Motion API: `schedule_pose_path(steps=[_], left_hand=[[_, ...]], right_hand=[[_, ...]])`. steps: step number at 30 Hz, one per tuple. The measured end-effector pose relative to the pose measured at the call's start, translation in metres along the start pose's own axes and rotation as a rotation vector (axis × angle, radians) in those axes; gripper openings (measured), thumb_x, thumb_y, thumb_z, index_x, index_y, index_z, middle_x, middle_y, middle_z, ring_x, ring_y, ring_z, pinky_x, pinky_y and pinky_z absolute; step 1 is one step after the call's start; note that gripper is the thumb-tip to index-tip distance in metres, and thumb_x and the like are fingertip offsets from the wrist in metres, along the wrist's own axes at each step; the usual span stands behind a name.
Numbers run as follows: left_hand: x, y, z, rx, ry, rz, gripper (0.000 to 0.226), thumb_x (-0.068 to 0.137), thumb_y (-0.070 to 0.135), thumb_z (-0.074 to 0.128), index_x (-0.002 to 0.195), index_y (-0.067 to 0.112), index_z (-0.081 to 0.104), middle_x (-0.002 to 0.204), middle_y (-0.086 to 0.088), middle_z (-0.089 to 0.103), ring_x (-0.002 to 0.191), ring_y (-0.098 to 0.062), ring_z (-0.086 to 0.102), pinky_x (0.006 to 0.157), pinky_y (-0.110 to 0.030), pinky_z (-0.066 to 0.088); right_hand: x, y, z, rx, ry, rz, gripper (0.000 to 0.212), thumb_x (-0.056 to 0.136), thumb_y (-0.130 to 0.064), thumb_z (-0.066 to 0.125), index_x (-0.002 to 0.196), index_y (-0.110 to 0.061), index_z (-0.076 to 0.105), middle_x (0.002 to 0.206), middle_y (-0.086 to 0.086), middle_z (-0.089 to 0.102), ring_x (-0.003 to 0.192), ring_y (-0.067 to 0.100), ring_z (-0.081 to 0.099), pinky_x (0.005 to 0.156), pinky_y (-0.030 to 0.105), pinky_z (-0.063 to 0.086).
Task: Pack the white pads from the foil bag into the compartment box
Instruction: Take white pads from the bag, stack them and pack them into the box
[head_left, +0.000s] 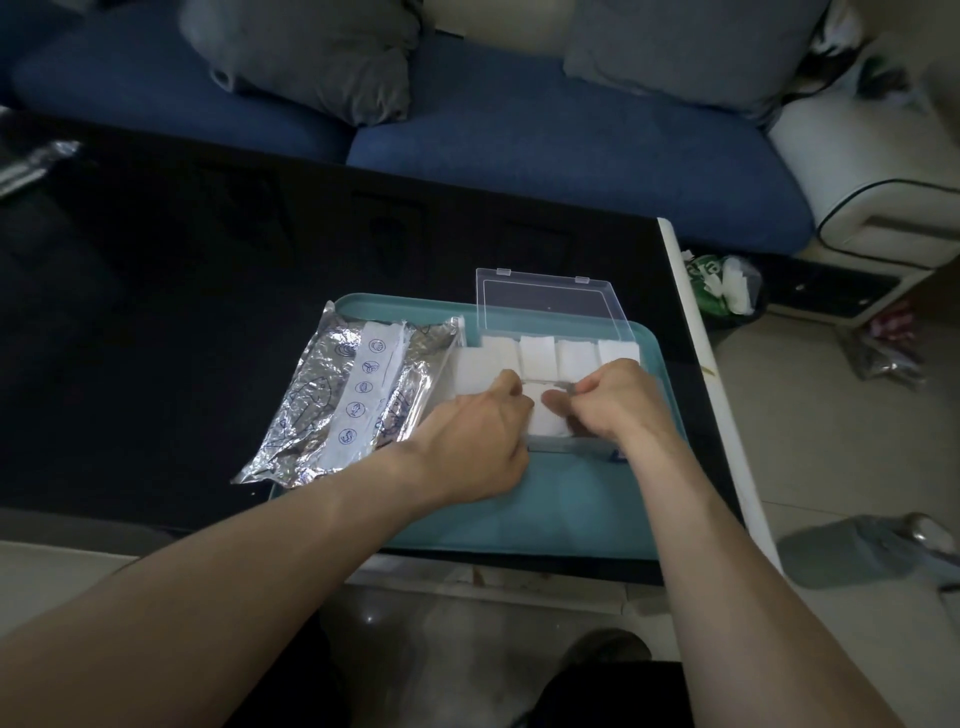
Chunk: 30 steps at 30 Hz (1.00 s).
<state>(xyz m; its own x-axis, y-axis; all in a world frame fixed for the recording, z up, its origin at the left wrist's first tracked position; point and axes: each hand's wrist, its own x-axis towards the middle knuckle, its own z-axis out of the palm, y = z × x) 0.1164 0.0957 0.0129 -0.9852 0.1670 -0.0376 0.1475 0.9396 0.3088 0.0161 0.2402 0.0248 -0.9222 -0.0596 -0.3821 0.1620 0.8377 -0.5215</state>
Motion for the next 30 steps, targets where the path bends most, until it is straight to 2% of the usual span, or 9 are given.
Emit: schedule_pose_path(steps=[3,5,10,13,16,20,24,27,30], left_hand=[[0.004,0.000,0.002,0.032,-0.002,0.008,0.029,0.095,0.027,0.047,0.115,0.009,0.058,0.130,-0.007,0.049,0.094,-0.035,0.065,0.075,-0.039,0.047],[0.005,-0.001,0.003,0.041,-0.002,0.011,0.028,0.095,0.027,0.047,0.113,0.009,0.059,0.130,-0.006,0.051,0.095,-0.034,0.065,0.078,-0.040,0.048],[0.007,-0.003,0.007,0.074,0.006,0.050,0.029,0.094,0.029,0.046,0.112,0.008,0.057,0.130,-0.006,0.052,0.095,-0.036,0.065,0.082,-0.045,0.052],[0.008,-0.008,0.011,0.064,0.016,0.064,0.030,0.094,0.029,0.047,0.113,0.008,0.057,0.130,-0.006,0.052,0.096,-0.035,0.065,0.082,-0.045,0.052],[0.008,-0.007,0.010,0.029,0.060,0.068,0.029,0.093,0.029,0.048,0.112,0.011,0.059,0.128,-0.004,0.054,0.097,-0.032,0.066,0.079,-0.040,0.052],[0.004,0.001,-0.008,-0.120,0.323,0.071,0.027,0.092,0.027,0.049,0.105,0.013,0.069,0.110,-0.003,0.062,0.080,-0.030,0.066,0.069,-0.042,0.055],[-0.010,0.000,-0.027,-0.105,0.654,0.025,0.025,0.086,0.032,0.051,0.092,0.013,0.066,0.090,-0.002,0.058,0.065,-0.027,0.062,0.052,-0.038,0.051],[-0.023,-0.009,-0.032,-0.032,0.624,-0.165,0.042,0.083,0.035,0.068,0.115,0.010,0.058,0.106,-0.009,0.052,0.085,-0.028,0.059,0.064,-0.036,0.049],[-0.030,-0.021,-0.031,0.094,0.429,-0.356,0.061,0.083,0.043,0.065,0.128,0.007,0.046,0.120,-0.015,0.048,0.110,-0.034,0.050,0.090,-0.044,0.046]], right_hand=[[0.002,0.005,-0.006,0.005,-0.024,0.013,0.007,0.082,-0.018,0.075,0.079,-0.014,0.080,0.076,0.003,0.076,0.077,0.021,0.074,0.074,0.033,0.061],[-0.001,0.008,-0.006,-0.025,-0.029,-0.026,0.018,0.083,-0.007,0.071,0.073,-0.019,0.079,0.075,-0.002,0.075,0.080,0.019,0.072,0.075,0.028,0.060],[-0.007,0.013,0.000,-0.044,0.006,-0.179,0.021,0.087,-0.007,0.067,0.084,-0.024,0.079,0.081,-0.005,0.075,0.079,0.015,0.069,0.058,0.023,0.053],[-0.003,0.015,-0.005,0.128,-0.069,-0.135,0.026,0.095,-0.006,0.059,0.080,-0.019,0.076,0.078,0.001,0.077,0.076,0.018,0.075,0.075,0.036,0.063],[-0.007,0.018,-0.008,0.146,-0.072,-0.158,0.019,0.099,-0.022,0.059,0.085,-0.020,0.071,0.082,0.001,0.077,0.077,0.018,0.074,0.080,0.041,0.061],[-0.013,0.016,-0.005,0.010,0.220,-0.361,0.008,0.087,-0.023,0.073,0.094,-0.022,0.069,0.080,-0.010,0.070,0.078,0.008,0.065,0.074,0.028,0.055],[-0.016,0.012,0.006,-0.137,0.030,-0.472,0.018,0.089,-0.015,0.070,0.105,-0.020,0.078,0.103,-0.004,0.076,0.086,0.006,0.066,0.085,0.018,0.048],[-0.019,0.012,0.005,-0.173,-0.006,-0.419,0.019,0.090,-0.017,0.071,0.107,-0.020,0.078,0.110,-0.003,0.075,0.099,0.012,0.068,0.092,0.023,0.050],[-0.024,0.001,-0.002,-0.088,0.204,-0.501,0.016,0.090,-0.019,0.071,0.105,-0.021,0.076,0.104,-0.003,0.074,0.089,0.012,0.066,0.084,0.027,0.053]])
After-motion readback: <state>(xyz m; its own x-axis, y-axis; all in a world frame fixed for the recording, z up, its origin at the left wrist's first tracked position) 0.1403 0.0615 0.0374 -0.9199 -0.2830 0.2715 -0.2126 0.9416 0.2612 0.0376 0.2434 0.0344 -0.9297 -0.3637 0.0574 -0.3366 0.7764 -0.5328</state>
